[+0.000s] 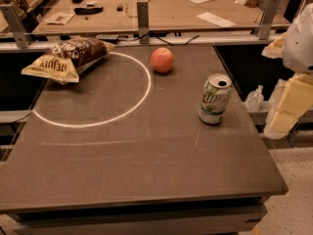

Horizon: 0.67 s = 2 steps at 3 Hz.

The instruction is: Move brown chip bag near 7up can

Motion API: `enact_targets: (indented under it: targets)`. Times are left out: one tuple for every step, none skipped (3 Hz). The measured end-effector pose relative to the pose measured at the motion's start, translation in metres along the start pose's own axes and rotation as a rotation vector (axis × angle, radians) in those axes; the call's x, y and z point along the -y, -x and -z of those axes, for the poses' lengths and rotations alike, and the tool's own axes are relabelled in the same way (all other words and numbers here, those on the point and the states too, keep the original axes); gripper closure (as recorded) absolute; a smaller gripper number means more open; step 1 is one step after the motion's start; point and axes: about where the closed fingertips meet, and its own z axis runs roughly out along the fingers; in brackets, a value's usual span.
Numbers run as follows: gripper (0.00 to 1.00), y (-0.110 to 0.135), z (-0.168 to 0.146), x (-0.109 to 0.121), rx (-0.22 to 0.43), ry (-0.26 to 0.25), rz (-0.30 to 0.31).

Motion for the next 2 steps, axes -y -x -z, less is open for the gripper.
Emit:
enact_targets:
  targets:
    - [0.00, 0.0001, 0.0001, 0.0001, 0.000, 0.000, 0.000]
    - [0.00, 0.0023, 0.0025, 0.0035, 0.019, -0.001, -0.003]
